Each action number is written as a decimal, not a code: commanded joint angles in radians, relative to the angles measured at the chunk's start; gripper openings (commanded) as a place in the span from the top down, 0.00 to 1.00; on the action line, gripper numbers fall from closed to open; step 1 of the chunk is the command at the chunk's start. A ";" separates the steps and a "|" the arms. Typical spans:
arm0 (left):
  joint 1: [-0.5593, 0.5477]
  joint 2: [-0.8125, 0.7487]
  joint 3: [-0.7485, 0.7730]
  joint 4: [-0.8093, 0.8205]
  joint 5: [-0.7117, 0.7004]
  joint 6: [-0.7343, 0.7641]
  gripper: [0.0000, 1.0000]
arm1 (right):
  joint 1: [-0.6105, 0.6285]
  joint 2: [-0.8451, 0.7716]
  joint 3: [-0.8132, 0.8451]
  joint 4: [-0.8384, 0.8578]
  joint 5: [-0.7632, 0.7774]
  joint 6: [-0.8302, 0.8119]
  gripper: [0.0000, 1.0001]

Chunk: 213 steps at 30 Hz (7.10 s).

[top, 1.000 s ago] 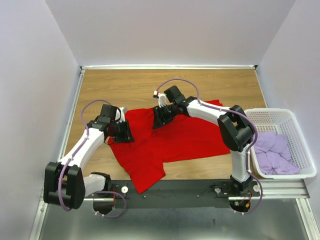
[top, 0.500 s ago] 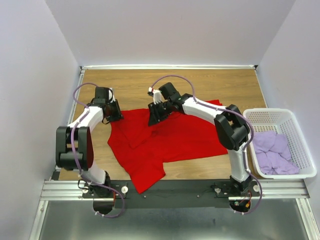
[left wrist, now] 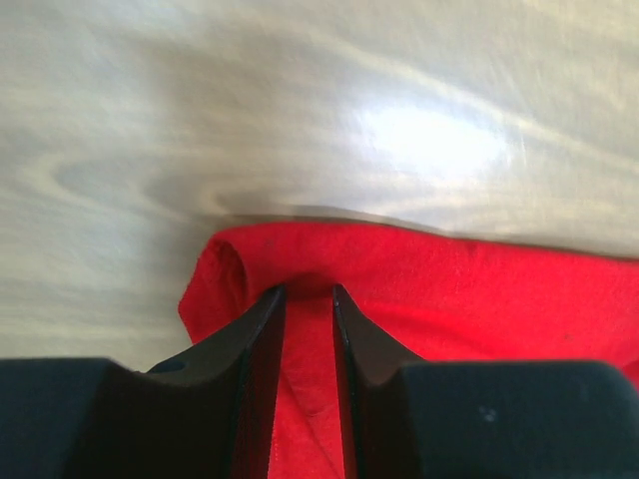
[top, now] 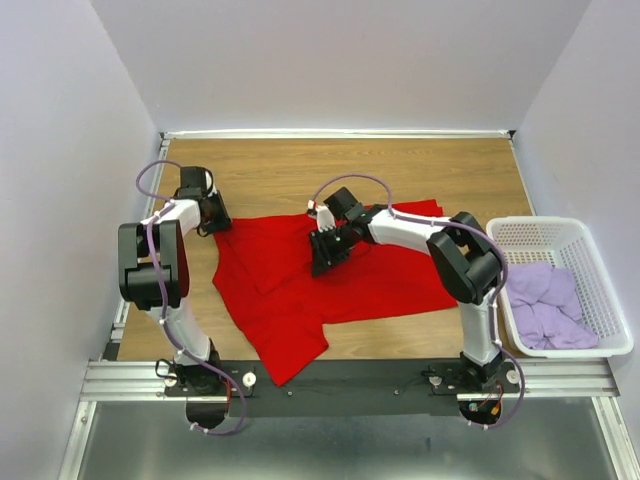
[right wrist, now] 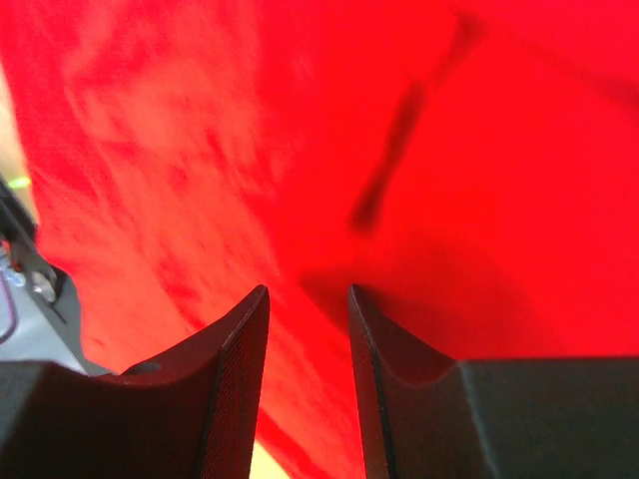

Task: Fold and stack the t-shirts
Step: Fold the tshirt

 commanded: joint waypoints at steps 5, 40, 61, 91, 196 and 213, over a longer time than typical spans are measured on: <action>0.052 0.087 0.055 0.000 -0.067 0.023 0.66 | -0.131 -0.169 -0.050 -0.061 0.235 0.051 0.56; -0.725 0.245 0.595 0.000 -0.042 0.391 0.66 | -0.604 -0.482 -0.247 -0.063 0.482 0.238 0.22; -0.780 0.513 0.808 -0.089 -0.036 0.451 0.66 | -0.603 -0.637 -0.354 -0.075 0.504 0.233 0.11; -0.859 0.368 0.618 -0.087 -0.031 0.488 1.00 | -0.603 -0.688 -0.380 -0.078 0.520 0.206 0.01; -0.230 -0.326 -0.249 -0.055 -0.067 -0.046 0.79 | -0.090 0.062 0.032 0.365 0.194 0.434 0.55; -0.230 -0.338 -0.255 -0.061 -0.067 -0.023 0.79 | -0.058 0.114 0.049 0.402 0.126 0.459 0.70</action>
